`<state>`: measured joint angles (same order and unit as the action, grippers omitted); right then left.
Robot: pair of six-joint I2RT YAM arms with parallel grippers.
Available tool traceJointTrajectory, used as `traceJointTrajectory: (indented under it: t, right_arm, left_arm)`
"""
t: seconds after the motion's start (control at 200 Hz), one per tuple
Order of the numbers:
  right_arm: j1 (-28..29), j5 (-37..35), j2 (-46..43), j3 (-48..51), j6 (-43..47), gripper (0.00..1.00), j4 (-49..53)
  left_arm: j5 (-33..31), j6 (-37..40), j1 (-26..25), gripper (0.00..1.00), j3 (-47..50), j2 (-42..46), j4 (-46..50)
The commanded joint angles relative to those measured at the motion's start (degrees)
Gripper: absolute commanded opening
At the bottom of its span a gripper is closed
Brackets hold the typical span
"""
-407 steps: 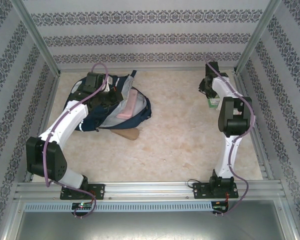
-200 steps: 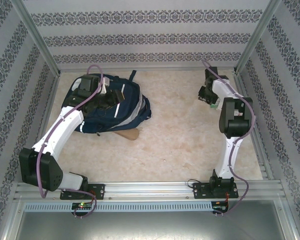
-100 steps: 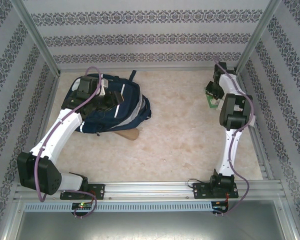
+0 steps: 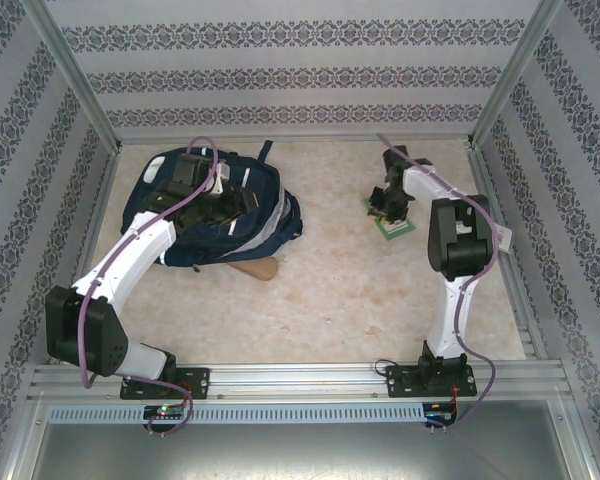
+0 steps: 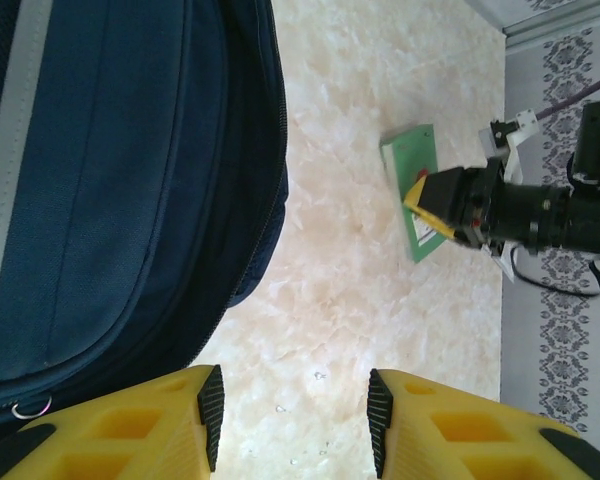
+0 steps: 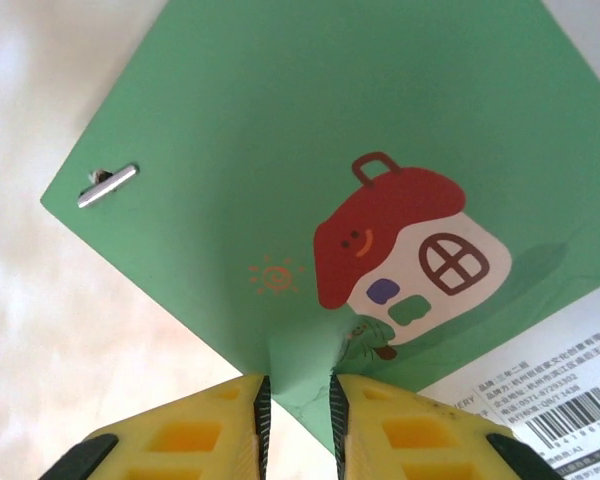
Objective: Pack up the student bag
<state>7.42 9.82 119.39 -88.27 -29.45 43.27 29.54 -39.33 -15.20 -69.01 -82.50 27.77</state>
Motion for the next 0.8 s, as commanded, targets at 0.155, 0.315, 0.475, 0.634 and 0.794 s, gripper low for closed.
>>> traceJointTrajectory:
  t: [0.155,0.315,0.475,0.634,0.794]
  right_arm:
    - [12.09,1.32,-9.86,16.65,-2.67,0.26,-1.36]
    - [14.40,-2.50,-19.15,22.14,-4.26,0.34,-3.67]
    - [13.80,-4.55,-29.28,29.22,-9.73,0.44,-8.29]
    - [10.94,-3.57,-33.11,37.46,-13.90,0.47,-15.29]
    - [8.60,-2.11,-31.70,41.79,-17.08,0.47,-21.78]
  left_arm:
    - [1.83,0.35,-4.26,0.44,-4.28,-6.84,-3.46]
    - [1.23,1.42,-8.82,0.44,-8.93,-13.87,-3.57]
    - [0.06,3.79,-13.71,0.44,-16.70,-22.44,-1.86]
    - [-1.88,7.12,-17.40,0.45,-25.68,-31.51,1.96]
    - [-3.96,9.82,-19.19,0.45,-31.56,-38.95,4.72]
